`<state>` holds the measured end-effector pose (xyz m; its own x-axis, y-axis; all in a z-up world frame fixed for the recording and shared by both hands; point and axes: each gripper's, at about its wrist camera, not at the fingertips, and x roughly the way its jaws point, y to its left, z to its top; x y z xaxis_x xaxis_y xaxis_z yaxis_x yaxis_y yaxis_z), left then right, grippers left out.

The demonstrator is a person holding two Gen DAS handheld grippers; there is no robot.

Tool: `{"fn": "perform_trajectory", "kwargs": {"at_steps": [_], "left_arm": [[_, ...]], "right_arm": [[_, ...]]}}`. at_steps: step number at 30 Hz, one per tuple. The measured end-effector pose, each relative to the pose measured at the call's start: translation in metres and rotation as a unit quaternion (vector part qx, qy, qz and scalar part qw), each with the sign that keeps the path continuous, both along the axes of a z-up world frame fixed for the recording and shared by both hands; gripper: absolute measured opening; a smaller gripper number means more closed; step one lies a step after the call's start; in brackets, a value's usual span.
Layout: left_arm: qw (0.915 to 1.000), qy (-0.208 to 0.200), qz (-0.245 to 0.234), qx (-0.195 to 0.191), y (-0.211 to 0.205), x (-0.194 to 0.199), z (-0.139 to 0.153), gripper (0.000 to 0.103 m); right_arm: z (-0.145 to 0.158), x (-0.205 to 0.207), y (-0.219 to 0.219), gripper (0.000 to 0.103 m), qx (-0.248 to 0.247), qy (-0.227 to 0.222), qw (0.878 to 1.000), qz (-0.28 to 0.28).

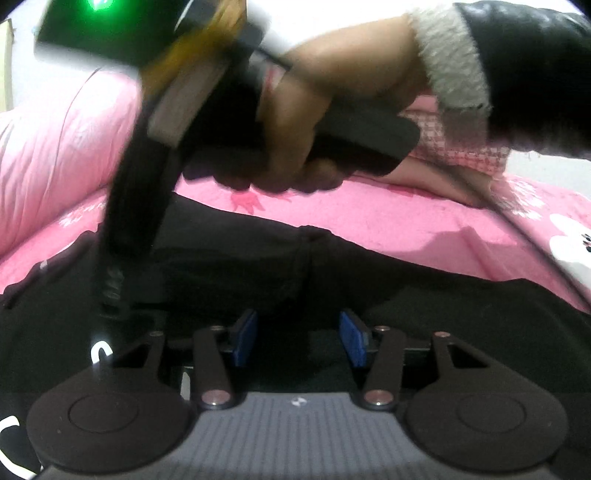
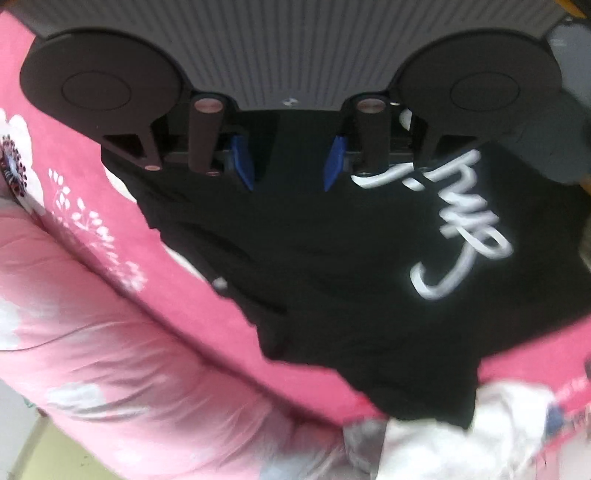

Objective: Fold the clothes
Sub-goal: 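Hold the shirt with the right gripper while the left gripper opens above it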

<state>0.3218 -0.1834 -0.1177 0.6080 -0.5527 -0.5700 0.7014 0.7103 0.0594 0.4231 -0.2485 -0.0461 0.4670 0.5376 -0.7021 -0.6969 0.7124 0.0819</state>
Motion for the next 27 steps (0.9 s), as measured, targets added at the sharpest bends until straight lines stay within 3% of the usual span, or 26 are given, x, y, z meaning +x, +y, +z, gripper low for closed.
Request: {"fn": "perform_trajectory", "kwargs": {"at_steps": [1,3,7,8,11,13,15,21,27], "left_arm": [[1.0000,0.000,0.000,-0.001,0.000,0.000,0.000,0.051],[1.0000,0.002,0.000,-0.004,0.001,0.001,-0.001,0.051],[1.0000,0.003,-0.001,-0.007,0.002,0.001,-0.001,0.051],[1.0000,0.003,-0.001,-0.007,0.002,0.001,-0.001,0.051],[0.9999,0.004,-0.001,-0.009,0.003,0.001,-0.001,0.051],[0.9999,0.005,-0.001,-0.010,0.004,0.001,-0.001,0.051],[0.9999,0.005,-0.001,-0.011,0.004,0.002,-0.001,0.051],[0.9999,0.005,-0.001,-0.011,0.003,0.003,-0.002,0.051],[0.9999,0.004,-0.001,-0.011,0.001,0.005,-0.004,0.051]], "right_arm": [[-0.002,0.005,-0.004,0.035,0.017,0.013,1.000,-0.012],[-0.007,0.014,-0.012,0.007,0.050,0.038,0.997,-0.037],[-0.016,0.032,-0.028,0.007,0.115,0.089,0.985,-0.086],[-0.023,0.036,-0.040,0.008,0.152,0.117,0.975,-0.114],[-0.048,0.044,-0.079,0.012,0.263,0.205,0.924,-0.188],[-0.048,0.040,-0.090,0.015,0.280,0.203,0.914,-0.212],[-0.038,0.034,-0.089,0.022,0.264,0.171,0.924,-0.219],[-0.007,0.017,-0.068,0.026,0.167,0.069,0.964,-0.194],[0.001,0.005,-0.035,0.034,0.067,0.006,0.987,-0.144]]}}
